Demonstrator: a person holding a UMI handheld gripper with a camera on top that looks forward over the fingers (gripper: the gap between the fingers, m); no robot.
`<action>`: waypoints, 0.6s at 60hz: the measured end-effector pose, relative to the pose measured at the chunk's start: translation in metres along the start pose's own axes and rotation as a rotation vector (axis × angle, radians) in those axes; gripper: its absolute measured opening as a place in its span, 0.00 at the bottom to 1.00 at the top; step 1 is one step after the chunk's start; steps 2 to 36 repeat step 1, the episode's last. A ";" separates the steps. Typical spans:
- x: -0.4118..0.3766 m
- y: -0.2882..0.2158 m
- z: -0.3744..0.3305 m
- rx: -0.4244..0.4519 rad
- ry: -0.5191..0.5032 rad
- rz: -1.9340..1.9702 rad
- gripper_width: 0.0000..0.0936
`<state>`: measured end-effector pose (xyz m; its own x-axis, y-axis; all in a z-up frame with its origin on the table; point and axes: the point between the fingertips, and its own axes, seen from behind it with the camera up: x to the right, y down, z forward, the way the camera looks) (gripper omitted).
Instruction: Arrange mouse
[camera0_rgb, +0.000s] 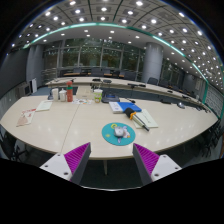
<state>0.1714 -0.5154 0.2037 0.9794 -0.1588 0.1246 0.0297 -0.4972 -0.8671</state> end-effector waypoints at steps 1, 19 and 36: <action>0.000 0.000 0.000 -0.001 -0.002 0.002 0.92; 0.000 0.000 0.000 -0.001 -0.002 0.002 0.92; 0.000 0.000 0.000 -0.001 -0.002 0.002 0.92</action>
